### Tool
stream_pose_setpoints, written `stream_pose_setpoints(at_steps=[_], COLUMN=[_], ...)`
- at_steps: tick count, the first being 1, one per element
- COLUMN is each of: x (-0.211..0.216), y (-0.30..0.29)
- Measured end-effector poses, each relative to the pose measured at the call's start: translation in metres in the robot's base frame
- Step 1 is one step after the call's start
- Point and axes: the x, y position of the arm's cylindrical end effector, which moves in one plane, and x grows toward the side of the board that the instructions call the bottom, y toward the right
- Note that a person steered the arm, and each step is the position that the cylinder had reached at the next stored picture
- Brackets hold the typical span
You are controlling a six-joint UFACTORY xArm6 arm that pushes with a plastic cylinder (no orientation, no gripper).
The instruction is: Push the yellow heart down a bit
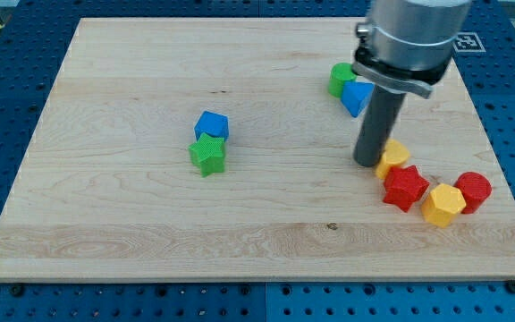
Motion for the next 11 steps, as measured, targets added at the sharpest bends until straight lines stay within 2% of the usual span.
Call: stream_pose_setpoints(at_steps=[2, 4, 6, 7, 9, 11], x=[0.002, 0.006, -0.027, -0.035, -0.006, -0.022], y=[0.047, 0.049, 0.059, 0.095, 0.075, 0.062])
